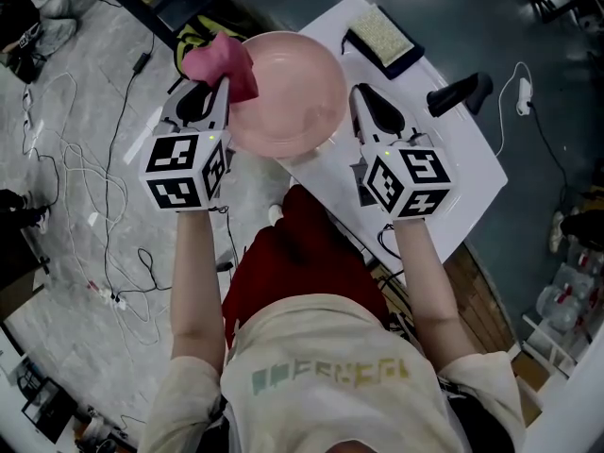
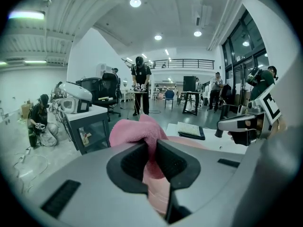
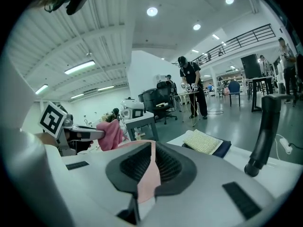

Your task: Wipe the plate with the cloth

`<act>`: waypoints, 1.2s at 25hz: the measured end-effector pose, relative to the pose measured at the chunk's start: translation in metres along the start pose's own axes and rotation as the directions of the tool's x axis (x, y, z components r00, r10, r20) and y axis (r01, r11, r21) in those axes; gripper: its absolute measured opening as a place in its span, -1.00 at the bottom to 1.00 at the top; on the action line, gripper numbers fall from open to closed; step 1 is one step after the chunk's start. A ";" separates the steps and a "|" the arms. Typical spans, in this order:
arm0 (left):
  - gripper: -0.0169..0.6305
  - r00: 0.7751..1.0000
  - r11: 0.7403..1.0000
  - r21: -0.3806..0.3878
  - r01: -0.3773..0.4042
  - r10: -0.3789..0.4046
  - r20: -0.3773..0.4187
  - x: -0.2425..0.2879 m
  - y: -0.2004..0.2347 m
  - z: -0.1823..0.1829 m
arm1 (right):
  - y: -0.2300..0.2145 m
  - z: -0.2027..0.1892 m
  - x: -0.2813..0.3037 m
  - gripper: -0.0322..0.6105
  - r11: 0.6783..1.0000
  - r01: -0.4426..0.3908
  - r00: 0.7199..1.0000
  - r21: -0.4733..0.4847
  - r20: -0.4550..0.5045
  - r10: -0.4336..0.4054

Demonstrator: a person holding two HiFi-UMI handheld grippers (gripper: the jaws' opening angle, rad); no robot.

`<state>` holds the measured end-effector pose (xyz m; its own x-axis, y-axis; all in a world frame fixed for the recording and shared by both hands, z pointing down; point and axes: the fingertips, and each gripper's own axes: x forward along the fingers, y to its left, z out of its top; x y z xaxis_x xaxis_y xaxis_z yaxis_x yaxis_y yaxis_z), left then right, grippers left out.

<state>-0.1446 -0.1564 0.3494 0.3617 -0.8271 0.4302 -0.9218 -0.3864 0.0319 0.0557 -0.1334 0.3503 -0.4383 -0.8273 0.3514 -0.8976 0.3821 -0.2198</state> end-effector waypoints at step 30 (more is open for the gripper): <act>-0.76 0.982 0.999 0.039 -0.025 0.017 0.186 -0.126 -0.039 0.003 | 0.072 0.027 -0.101 -0.78 0.995 -0.041 0.978 -0.089 0.202 0.058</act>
<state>-0.1534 -0.0382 0.2912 0.3657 -0.8951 0.2551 -0.9243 -0.3814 -0.0135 0.0362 -0.0336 0.2747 -0.4709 -0.8698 0.1470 -0.8797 0.4506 -0.1519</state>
